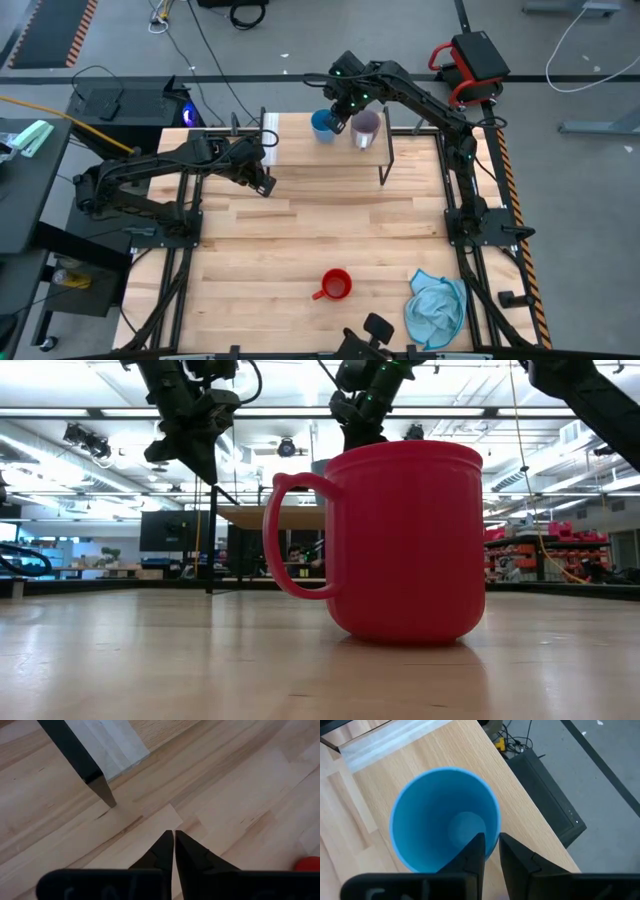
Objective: Stack small to large cups/mugs on shelf
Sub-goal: Put the blue cup on the shelf
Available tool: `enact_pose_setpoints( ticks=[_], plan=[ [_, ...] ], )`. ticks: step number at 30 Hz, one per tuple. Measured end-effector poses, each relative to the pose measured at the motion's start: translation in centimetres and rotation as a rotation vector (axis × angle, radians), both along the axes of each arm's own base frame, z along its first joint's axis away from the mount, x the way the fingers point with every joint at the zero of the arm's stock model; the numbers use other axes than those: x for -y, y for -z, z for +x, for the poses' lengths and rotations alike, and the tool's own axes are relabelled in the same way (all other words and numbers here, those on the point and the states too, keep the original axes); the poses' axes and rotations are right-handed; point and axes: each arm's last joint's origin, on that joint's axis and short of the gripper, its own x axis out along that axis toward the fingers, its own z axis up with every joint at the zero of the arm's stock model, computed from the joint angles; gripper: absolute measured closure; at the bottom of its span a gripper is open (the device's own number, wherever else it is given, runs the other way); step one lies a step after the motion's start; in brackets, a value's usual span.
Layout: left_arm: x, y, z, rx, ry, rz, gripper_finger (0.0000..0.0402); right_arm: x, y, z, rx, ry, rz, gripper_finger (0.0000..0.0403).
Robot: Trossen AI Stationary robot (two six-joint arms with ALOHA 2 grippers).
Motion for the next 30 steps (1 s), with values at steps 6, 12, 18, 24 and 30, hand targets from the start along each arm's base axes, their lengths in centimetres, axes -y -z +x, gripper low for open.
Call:
enact_pose_setpoints(
  ticks=[6,12,18,24,30],
  plan=[
    [0.0,0.0,0.0,0.0,0.0,0.0,0.038,0.0,0.0,-0.1,-0.006,0.007,0.008,0.0339],
    [0.0,0.0,0.0,0.0,0.0,0.0,0.038,-0.3,0.1,-0.5,-0.04,0.008,0.031,0.0339],
    [0.0,0.0,0.0,0.0,0.001,0.0,0.037,-0.6,-0.8,-0.9,-0.014,0.008,0.018,0.0339],
    [0.0,0.0,0.0,0.0,0.001,0.001,0.0374,-0.9,-1.7,-1.4,0.012,-0.01,-0.01,0.0339],
    [0.0,0.0,0.0,0.0,0.0,0.002,0.0378,-0.1,-4.0,-2.5,0.133,0.002,-0.102,0.0345]
  ],
)
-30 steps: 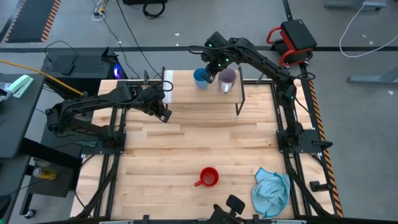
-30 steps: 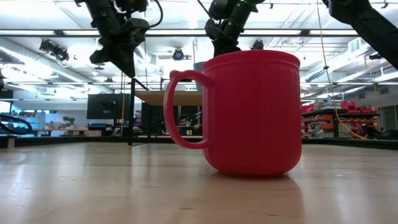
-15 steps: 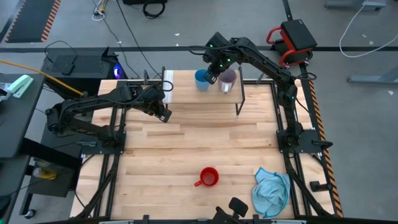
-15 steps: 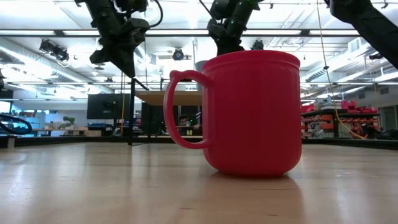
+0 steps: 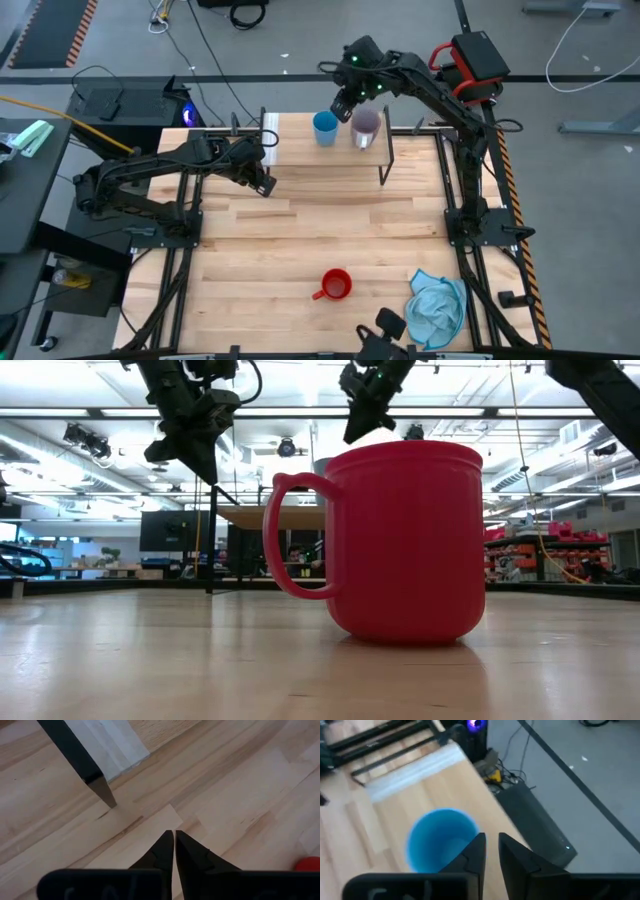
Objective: Stack small to large cups/mugs on shelf
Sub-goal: Put the blue cup on the shelf
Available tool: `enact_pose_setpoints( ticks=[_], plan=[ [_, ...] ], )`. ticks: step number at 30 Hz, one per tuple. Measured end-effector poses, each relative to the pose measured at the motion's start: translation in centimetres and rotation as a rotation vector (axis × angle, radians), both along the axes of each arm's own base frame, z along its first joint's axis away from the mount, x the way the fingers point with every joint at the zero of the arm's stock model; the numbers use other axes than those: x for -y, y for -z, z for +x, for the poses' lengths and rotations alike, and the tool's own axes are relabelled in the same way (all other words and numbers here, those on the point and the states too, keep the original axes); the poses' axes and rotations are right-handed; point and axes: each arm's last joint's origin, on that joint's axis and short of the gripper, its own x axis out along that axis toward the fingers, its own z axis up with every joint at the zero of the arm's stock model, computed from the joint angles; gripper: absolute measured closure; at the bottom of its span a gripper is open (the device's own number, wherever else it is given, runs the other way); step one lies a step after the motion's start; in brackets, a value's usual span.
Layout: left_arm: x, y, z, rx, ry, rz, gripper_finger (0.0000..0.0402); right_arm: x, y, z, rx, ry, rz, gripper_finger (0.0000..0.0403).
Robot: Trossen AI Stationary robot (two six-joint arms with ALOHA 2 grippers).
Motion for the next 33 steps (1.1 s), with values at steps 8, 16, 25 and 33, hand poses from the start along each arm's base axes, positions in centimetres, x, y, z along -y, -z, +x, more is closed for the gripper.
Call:
enact_pose_setpoints(
  ticks=[8,16,25,33],
  plan=[
    [0.0,0.0,0.0,0.007,-0.015,-0.004,0.037,3.6,0.2,-2.5,0.013,0.065,0.014,0.0394],
    [0.0,-0.1,0.1,0.02,-0.024,-0.005,0.0382,3.9,0.2,-2.5,0.034,0.054,0.029,0.04],
    [-0.1,-0.1,0.2,0.03,-0.024,-0.002,0.0375,2.8,2.4,-0.7,-0.079,0.02,0.077,0.0401],
    [-0.1,-0.1,0.2,0.032,-0.024,-0.001,0.0377,1.8,3.3,0.5,-0.124,-0.017,0.105,0.0402]
  ],
)
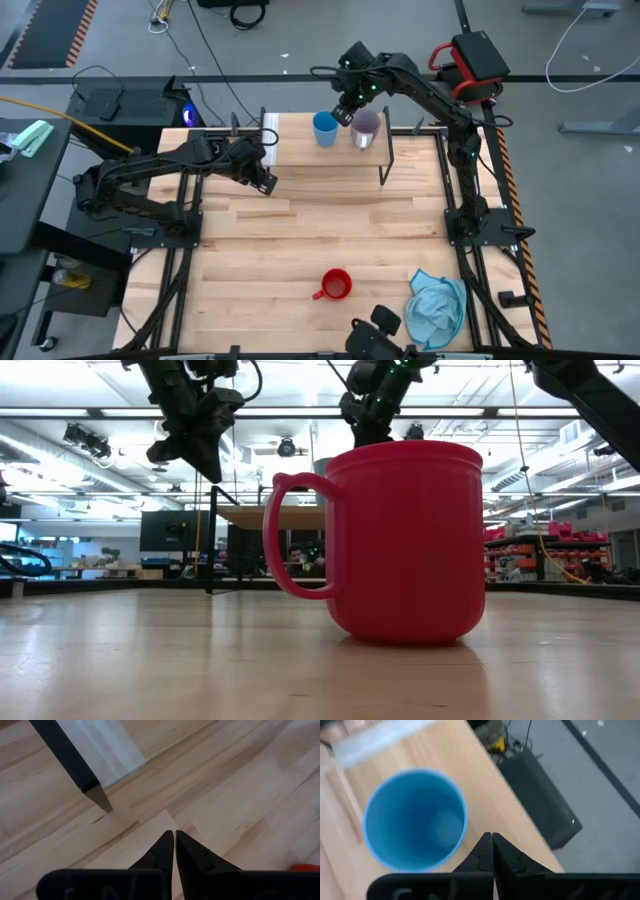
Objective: Stack small to large cups/mugs on shelf
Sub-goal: Put the blue cup on the shelf, then put the red cup on the shelf
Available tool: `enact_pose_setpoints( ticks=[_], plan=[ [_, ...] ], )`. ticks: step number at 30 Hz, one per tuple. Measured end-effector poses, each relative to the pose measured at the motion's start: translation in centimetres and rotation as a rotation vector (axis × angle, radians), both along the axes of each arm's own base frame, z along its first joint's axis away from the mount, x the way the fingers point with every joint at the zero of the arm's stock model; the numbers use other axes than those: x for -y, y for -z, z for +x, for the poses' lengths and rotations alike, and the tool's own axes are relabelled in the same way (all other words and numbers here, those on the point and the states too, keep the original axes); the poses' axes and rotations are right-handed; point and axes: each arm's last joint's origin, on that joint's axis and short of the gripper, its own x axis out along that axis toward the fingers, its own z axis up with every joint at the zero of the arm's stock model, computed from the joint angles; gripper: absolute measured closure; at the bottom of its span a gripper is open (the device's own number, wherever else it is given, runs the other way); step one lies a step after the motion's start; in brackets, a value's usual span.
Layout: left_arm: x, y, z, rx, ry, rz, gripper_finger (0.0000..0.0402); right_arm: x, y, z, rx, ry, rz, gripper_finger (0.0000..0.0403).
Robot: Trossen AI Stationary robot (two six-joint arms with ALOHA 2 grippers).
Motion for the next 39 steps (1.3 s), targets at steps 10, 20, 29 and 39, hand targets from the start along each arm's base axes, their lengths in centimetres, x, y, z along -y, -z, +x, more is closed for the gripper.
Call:
enact_pose_setpoints(
  ticks=[10,20,29,39],
  plan=[
    [0.0,0.0,0.0,0.001,0.0,0.0,0.0378,-1.2,0.6,0.5,-0.04,-0.02,0.034,0.0402],
    [0.0,0.0,0.0,0.001,0.0,0.0,0.0376,-1.7,2.3,1.8,-0.047,-0.043,0.045,0.0403],
    [0.0,0.0,0.0,0.001,0.0,0.0,0.0381,-1.3,2.1,1.3,-0.084,0.016,0.001,0.0403],
    [0.0,0.0,0.0,0.0,0.001,0.001,0.0373,-3.4,-4.2,-2.4,0.057,0.118,-0.06,0.0398]
  ],
)
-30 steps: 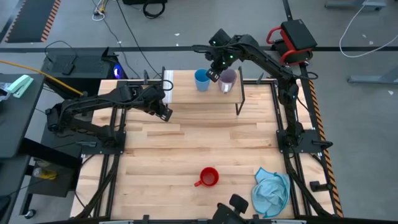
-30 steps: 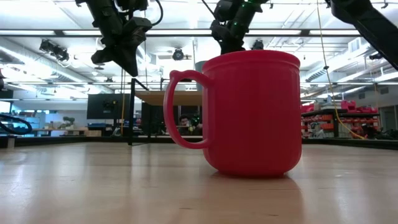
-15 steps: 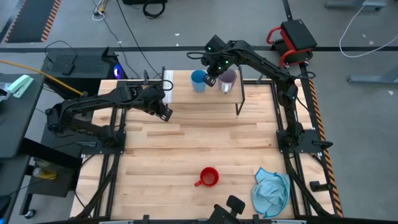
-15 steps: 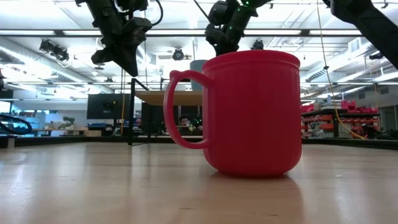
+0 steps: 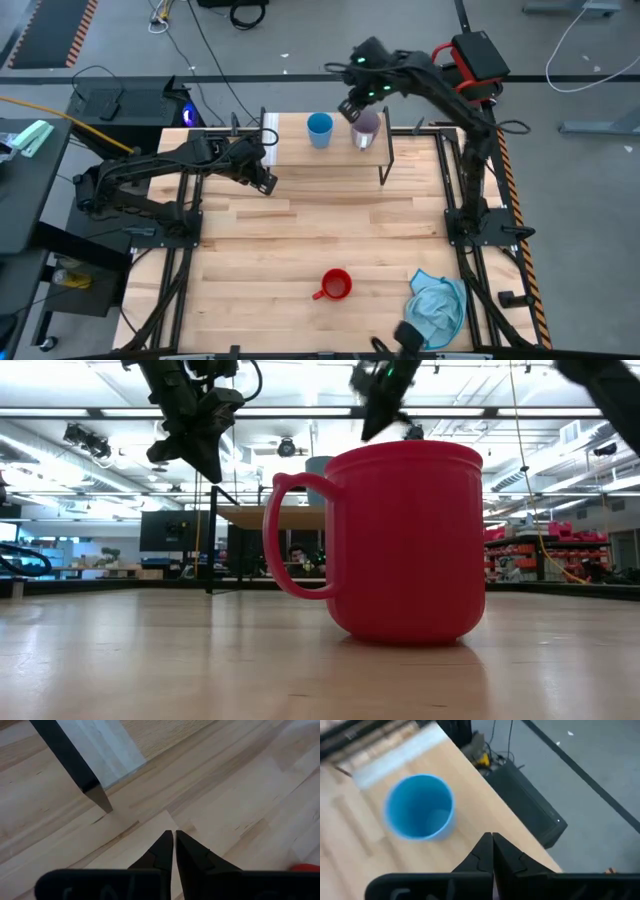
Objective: Stack small to large cups/mugs on shelf
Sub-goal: Put the red cup on the shelf
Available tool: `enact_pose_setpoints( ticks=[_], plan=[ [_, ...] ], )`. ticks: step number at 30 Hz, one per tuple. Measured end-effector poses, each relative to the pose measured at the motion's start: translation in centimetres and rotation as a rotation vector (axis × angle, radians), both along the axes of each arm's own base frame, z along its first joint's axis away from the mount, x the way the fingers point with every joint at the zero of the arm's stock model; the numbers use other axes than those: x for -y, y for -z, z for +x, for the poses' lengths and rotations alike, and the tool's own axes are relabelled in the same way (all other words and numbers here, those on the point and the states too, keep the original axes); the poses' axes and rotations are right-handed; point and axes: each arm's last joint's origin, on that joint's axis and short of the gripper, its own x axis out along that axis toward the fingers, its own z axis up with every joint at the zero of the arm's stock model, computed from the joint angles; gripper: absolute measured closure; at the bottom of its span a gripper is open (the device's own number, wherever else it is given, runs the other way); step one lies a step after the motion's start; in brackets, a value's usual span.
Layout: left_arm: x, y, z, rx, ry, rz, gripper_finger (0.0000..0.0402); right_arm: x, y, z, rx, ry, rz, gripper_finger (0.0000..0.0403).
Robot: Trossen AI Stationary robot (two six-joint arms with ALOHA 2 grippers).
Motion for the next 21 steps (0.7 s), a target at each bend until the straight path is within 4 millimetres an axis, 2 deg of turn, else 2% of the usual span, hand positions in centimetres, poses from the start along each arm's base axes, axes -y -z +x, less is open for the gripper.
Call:
enact_pose_setpoints(
  ticks=[4,10,17,21],
  plan=[
    [0.0,0.0,0.0,0.0,0.001,0.001,0.0378,-3.4,-3.1,-2.4,0.064,0.002,0.005,0.0397],
    [0.2,0.0,0.1,0.001,0.008,0.001,0.0383,-10.0,-6.7,-5.9,0.148,-0.076,0.031,0.0396],
    [1.1,-0.2,0.8,0.059,0.079,-0.033,0.0375,-17.5,-8.1,-8.6,0.156,-0.125,0.025,0.0396],
    [1.9,-0.5,1.4,0.117,0.139,-0.055,0.0372,-21.4,-7.7,-9.6,0.168,-0.148,0.027,0.0396]
  ],
)
